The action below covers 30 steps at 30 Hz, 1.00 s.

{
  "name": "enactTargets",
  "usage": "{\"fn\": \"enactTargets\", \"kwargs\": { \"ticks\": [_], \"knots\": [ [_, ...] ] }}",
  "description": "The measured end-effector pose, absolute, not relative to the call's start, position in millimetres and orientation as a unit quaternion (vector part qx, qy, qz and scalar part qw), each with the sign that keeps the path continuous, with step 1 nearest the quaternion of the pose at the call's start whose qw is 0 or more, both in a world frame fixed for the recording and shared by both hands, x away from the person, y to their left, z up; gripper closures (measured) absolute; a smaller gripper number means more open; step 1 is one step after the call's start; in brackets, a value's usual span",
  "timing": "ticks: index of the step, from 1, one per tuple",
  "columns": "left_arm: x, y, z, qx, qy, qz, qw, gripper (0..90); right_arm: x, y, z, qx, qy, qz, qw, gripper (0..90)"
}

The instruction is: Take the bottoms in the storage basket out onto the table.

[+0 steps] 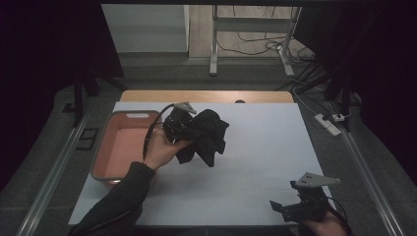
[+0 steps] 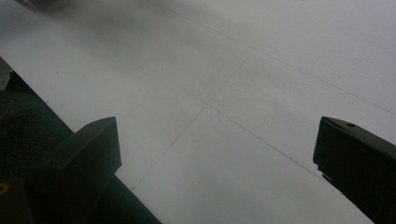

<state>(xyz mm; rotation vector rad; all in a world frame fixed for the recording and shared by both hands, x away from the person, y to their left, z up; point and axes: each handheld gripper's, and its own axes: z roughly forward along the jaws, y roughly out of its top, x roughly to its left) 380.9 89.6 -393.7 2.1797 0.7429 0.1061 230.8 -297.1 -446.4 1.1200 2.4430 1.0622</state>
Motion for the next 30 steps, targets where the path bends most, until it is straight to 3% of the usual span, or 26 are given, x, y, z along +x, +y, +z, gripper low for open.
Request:
{"fn": "enactTargets", "kwargs": {
  "ticks": [20, 30],
  "knots": [
    [383.3, 49.6, -436.9, 0.877, 0.284, 0.002, 0.387, 64.9, 230.7, -297.2, -446.5, 0.383, 0.840, 0.364, 0.124, 1.0],
    [383.1, 36.7, -461.5, 0.897, 0.255, 0.032, 0.361, 64.5, 230.7, -297.4, -446.5, 0.383, 0.840, 0.365, 0.123, 1.0]
  ]
}}
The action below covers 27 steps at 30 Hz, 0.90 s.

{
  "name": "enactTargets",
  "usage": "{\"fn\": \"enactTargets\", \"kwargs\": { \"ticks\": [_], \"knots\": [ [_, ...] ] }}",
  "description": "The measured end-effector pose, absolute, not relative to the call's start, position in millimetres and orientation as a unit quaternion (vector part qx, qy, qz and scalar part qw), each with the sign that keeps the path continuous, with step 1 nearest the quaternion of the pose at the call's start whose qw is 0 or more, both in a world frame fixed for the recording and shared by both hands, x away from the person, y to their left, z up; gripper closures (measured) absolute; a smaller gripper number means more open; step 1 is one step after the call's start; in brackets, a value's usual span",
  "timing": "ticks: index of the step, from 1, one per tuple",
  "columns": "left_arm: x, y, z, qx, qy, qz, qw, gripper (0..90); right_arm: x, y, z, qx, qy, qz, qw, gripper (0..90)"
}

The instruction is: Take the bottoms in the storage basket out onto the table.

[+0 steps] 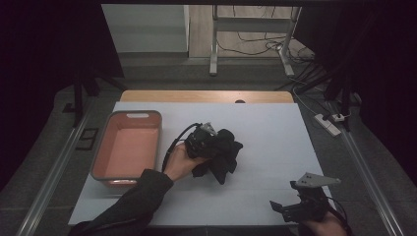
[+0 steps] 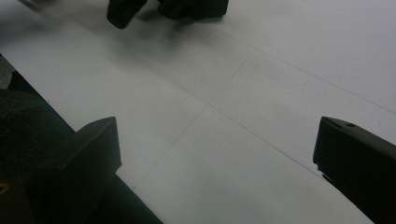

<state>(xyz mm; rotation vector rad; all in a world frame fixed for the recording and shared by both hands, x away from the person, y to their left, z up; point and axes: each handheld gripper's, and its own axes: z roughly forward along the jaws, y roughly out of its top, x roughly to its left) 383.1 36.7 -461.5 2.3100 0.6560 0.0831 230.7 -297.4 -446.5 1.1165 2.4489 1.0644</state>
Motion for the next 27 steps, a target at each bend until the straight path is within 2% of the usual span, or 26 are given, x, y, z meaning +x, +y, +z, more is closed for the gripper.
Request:
{"fn": "enactTargets", "kwargs": {
  "ticks": [16, 27],
  "knots": [
    [390.4, 33.7, -495.1, 0.897, 0.271, 0.010, 0.349, 57.0, 230.6, -296.6, -446.8, 0.379, 0.843, 0.361, 0.122, 1.0],
    [386.9, 22.3, -512.1, 0.907, 0.256, 0.023, 0.334, 31.3, 230.5, -296.0, -447.1, 0.377, 0.845, 0.359, 0.124, 1.0]
  ]
}}
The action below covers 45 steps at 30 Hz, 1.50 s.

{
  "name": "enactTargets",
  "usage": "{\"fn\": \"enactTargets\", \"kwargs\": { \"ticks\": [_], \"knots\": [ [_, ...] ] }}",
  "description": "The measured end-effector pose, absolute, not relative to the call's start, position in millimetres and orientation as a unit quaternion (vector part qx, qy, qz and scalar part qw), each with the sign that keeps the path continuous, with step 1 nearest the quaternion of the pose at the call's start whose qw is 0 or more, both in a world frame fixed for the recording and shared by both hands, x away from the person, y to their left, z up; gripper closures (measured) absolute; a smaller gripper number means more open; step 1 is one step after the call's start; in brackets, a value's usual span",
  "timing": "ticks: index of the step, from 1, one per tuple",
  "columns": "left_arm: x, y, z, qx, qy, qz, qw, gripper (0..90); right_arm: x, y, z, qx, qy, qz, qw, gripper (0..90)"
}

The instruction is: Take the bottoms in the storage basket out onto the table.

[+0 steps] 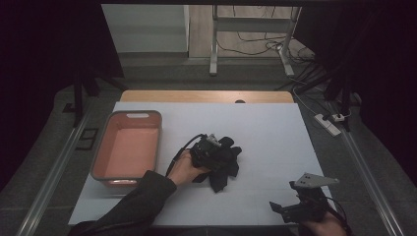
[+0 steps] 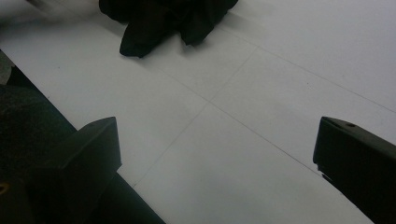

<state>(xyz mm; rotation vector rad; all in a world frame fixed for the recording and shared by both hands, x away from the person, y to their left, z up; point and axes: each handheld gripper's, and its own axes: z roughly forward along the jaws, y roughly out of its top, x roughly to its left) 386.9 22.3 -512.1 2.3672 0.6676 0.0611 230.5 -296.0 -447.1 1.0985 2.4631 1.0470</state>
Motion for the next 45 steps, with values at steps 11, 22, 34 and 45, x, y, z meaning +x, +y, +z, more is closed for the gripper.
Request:
{"fn": "enactTargets", "kwargs": {
  "ticks": [11, 22, 34, 45],
  "knots": [
    [389.9, 22.3, -510.5, 0.904, 0.267, 0.015, 0.332, 14.5, 230.5, -296.2, -447.1, 0.376, 0.845, 0.359, 0.124, 1.0],
    [389.9, 25.8, -500.5, 0.901, 0.268, 0.010, 0.342, 2.6, 230.3, -296.0, -447.0, 0.376, 0.845, 0.359, 0.124, 1.0],
    [388.8, 31.3, -493.1, 0.896, 0.252, -0.011, 0.365, 0.0, 229.9, -295.9, -446.8, 0.377, 0.844, 0.360, 0.124, 1.0],
    [386.3, 36.8, -483.1, 0.892, 0.239, -0.017, 0.383, 0.0, 229.9, -296.1, -446.8, 0.375, 0.845, 0.360, 0.124, 1.0]
  ]
}}
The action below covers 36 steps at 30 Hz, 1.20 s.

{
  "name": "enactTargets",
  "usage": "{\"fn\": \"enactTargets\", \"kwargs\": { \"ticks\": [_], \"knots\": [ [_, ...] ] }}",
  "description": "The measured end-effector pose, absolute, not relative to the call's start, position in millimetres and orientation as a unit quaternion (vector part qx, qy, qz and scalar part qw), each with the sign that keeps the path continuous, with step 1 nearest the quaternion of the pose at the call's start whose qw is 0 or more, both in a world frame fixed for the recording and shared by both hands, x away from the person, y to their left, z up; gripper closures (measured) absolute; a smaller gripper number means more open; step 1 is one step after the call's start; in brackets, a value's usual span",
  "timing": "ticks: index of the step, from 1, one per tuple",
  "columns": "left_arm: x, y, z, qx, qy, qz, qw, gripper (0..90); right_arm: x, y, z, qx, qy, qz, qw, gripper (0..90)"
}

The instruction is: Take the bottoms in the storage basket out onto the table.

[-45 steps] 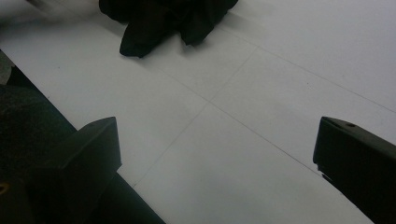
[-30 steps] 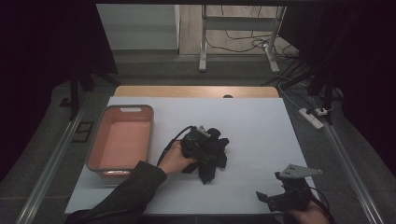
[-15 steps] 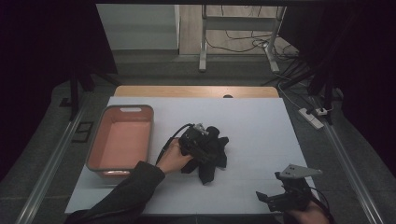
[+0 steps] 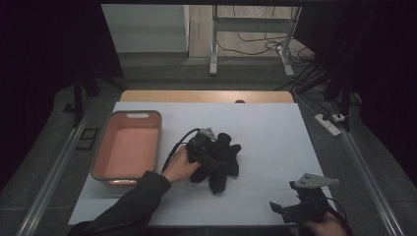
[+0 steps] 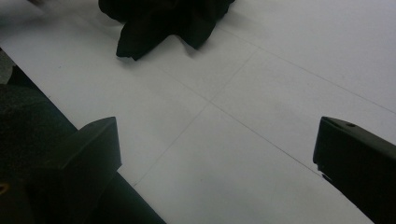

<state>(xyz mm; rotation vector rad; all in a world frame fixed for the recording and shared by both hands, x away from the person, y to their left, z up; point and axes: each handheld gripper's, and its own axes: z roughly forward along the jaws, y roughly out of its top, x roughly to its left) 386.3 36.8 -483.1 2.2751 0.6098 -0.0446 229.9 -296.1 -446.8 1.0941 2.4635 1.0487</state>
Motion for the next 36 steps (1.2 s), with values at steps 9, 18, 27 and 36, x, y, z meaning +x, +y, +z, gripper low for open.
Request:
{"fn": "enactTargets", "kwargs": {
  "ticks": [9, 18, 27, 36],
  "knots": [
    [382.4, 39.9, -476.1, 0.887, 0.237, -0.022, 0.395, 0.0, 230.0, -295.9, -446.8, 0.377, 0.845, 0.360, 0.123, 1.0],
    [378.3, 41.3, -470.6, 0.890, 0.225, -0.030, 0.396, 0.0, 230.2, -295.9, -447.1, 0.375, 0.846, 0.359, 0.122, 1.0],
    [374.1, 42.1, -465.2, 0.892, 0.208, -0.033, 0.399, 0.0, 230.4, -295.8, -447.2, 0.376, 0.846, 0.359, 0.120, 1.0],
    [369.6, 45.3, -460.3, 0.889, 0.208, -0.041, 0.405, 0.0, 230.4, -295.6, -447.3, 0.375, 0.847, 0.358, 0.120, 1.0]
  ]
}}
